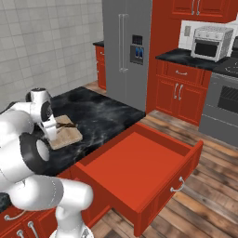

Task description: Pick up the knife from the drawer and place it on the cutting board. Then place the meat from the plate to the cutting board.

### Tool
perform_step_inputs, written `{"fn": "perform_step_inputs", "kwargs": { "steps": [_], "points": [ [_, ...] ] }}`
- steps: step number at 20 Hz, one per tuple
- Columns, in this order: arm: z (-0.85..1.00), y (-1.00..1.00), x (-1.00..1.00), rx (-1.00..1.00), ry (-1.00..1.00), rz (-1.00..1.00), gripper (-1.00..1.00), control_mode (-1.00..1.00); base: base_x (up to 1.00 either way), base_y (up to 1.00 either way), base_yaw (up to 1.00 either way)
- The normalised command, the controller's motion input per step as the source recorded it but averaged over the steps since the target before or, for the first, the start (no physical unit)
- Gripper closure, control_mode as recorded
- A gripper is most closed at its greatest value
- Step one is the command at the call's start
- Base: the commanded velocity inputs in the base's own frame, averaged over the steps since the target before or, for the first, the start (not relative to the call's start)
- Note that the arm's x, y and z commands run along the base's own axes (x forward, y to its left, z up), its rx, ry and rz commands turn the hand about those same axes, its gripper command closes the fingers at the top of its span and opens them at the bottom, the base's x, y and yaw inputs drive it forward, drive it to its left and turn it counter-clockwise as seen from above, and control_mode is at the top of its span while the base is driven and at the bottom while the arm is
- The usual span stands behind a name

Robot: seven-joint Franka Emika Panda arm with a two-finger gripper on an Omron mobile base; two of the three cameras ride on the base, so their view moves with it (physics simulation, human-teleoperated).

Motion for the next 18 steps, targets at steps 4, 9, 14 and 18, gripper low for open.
{"fn": "perform_step_inputs", "kwargs": {
  "steps": [4, 9, 14, 18],
  "points": [
    [0.0, -0.11, 0.42, 0.0, 0.03, -0.06, 1.0, -1.0, 0.0, 0.0, 0.0],
    [-0.09, -0.01, 0.41, 0.0, 0.09, 0.0, 1.0, -1.0, 0.0, 0.0, 0.0],
    [-0.19, 0.0, 0.37, 0.0, 0.1, 0.0, 1.0, -1.0, 0.0, 0.0, 0.0],
    [-0.25, 0.0, 0.41, 0.0, 0.11, 0.0, 1.0, -1.0, 0.0, 0.0, 0.0]
  ]
}}
